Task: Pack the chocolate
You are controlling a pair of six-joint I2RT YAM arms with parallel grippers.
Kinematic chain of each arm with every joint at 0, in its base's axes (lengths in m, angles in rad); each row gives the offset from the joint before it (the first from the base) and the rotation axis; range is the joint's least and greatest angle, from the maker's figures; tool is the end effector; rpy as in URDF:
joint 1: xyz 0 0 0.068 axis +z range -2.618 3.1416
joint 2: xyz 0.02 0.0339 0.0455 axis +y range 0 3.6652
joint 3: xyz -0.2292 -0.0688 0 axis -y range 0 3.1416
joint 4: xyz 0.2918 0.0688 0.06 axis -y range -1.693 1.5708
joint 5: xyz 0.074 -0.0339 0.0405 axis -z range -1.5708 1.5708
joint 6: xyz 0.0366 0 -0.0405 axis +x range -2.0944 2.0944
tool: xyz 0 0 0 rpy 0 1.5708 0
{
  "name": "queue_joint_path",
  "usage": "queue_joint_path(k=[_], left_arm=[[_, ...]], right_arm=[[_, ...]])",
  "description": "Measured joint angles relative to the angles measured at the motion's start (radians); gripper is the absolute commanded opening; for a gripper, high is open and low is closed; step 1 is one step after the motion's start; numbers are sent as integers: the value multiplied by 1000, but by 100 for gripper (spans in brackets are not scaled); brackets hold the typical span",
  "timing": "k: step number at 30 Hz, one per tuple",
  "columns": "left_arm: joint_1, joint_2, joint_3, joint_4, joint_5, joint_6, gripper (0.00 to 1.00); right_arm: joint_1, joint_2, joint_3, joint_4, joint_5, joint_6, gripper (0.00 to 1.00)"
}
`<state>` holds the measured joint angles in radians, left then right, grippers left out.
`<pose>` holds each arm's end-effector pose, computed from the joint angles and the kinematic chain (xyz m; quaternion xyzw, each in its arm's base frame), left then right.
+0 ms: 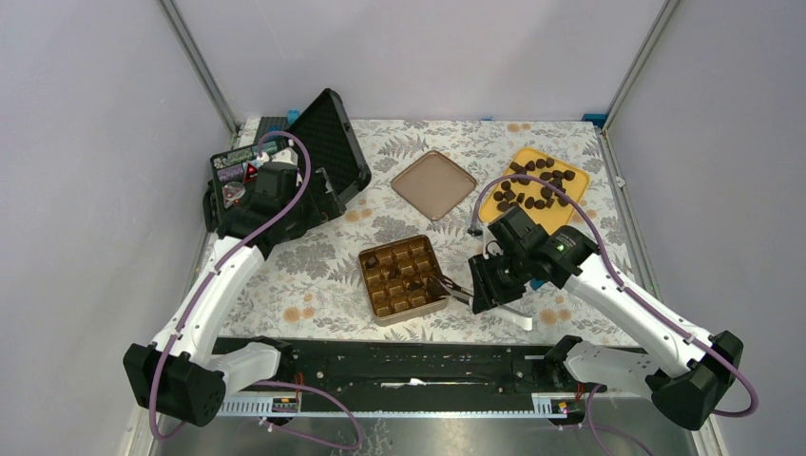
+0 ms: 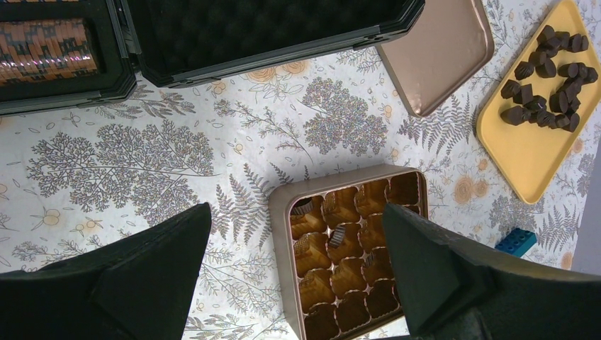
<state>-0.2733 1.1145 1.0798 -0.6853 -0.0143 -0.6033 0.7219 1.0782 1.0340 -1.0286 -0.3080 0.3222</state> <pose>0.2850 -0.0794 0.2962 -0.1525 0.8980 -0.1692 0.3764 0.1861 0.1787 0.2668 -0.2272 0.9311 0.2503 0.1369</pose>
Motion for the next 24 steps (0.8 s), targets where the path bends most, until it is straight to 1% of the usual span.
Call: queue_joint_path(k=[5, 7, 8, 9, 12, 14, 15, 17, 21, 24], left_arm=[[0, -1, -5, 0, 0, 0, 99], [0, -1, -6, 0, 0, 0, 99], [0, -2, -7, 0, 0, 0, 99], [0, -3, -9, 1, 0, 0, 99], [0, -6, -9, 0, 0, 0, 99], [0, -13, -9, 0, 0, 0, 99], [0, -16, -9, -1, 0, 0, 99], [0, -24, -10, -1, 1, 1, 99], [0, -47, -11, -4, 4, 4, 99], [0, -65, -16, -6, 15, 5, 99]], right_arm=[[0, 0, -2, 14, 6, 9, 53], [0, 0, -4, 22, 6, 11, 52], [0, 0, -5, 27, 6, 13, 50], [1, 0, -6, 28, 6, 14, 45], [1, 0, -6, 36, 7, 18, 25], [2, 0, -6, 41, 8, 21, 15], [2, 0, -6, 45, 8, 25, 12], [3, -1, -6, 51, 9, 29, 10], [3, -6, 2, 53, 41, 31, 11], [4, -6, 46, 42, 140, 28, 13]])
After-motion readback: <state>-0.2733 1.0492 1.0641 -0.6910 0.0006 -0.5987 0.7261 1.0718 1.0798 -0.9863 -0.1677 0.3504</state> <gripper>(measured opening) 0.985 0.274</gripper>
